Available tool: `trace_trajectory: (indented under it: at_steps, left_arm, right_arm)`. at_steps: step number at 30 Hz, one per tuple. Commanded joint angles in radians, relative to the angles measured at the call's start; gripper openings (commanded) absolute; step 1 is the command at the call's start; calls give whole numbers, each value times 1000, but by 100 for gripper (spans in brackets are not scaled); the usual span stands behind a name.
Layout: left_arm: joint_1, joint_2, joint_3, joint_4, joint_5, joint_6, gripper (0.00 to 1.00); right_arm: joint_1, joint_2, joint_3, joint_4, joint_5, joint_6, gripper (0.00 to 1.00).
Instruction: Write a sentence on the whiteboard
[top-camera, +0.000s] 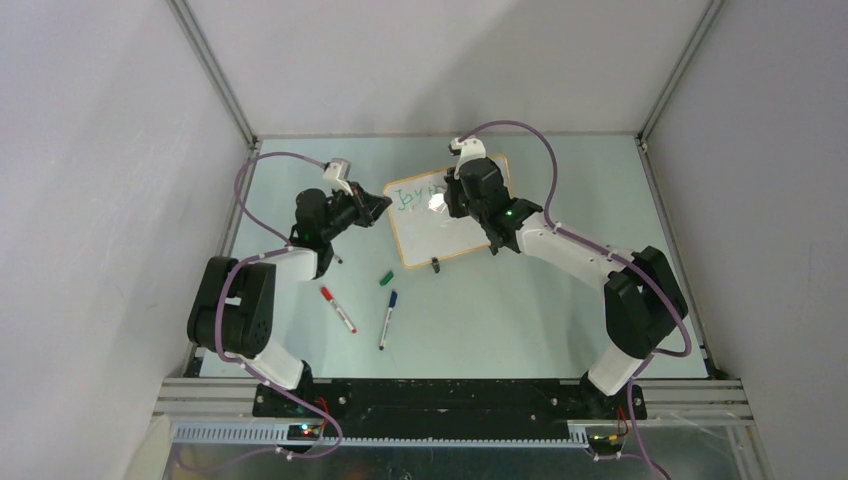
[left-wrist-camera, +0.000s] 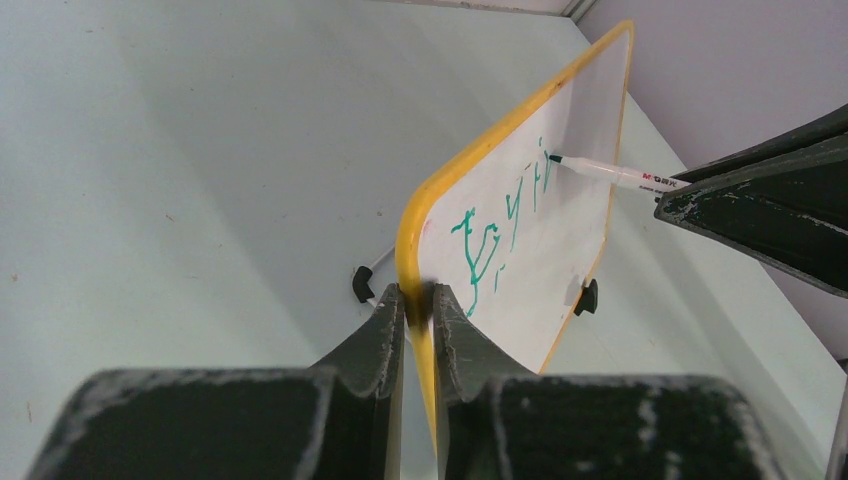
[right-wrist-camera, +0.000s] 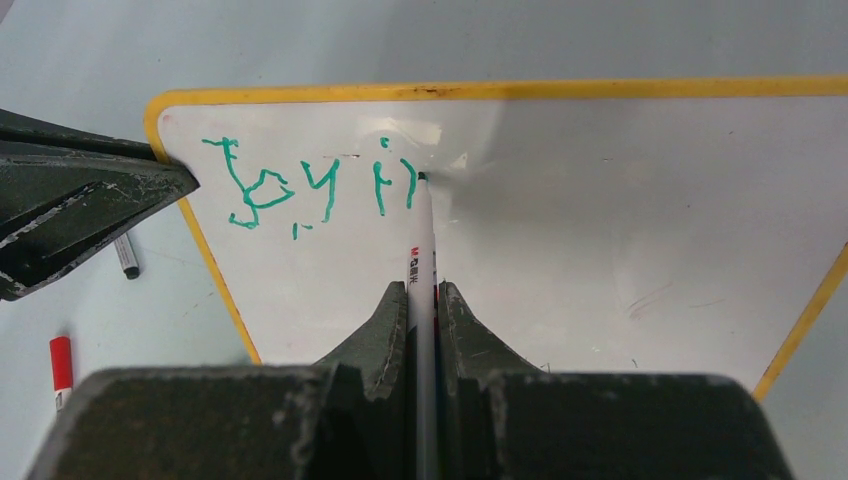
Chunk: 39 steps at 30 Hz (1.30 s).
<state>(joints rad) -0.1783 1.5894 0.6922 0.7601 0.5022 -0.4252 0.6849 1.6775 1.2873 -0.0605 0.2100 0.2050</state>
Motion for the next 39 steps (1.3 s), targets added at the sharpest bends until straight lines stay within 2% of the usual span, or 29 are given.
trace_trajectory:
  at_steps: [1,39]
  left_arm:
    - [0,-11,7,13,-8,48,4]
    - [0,-11,7,10,-10,50,4]
  right_arm:
    - [-3,12,44,8,-1,-15,0]
    - [-35,10,59,-40,38,9,0]
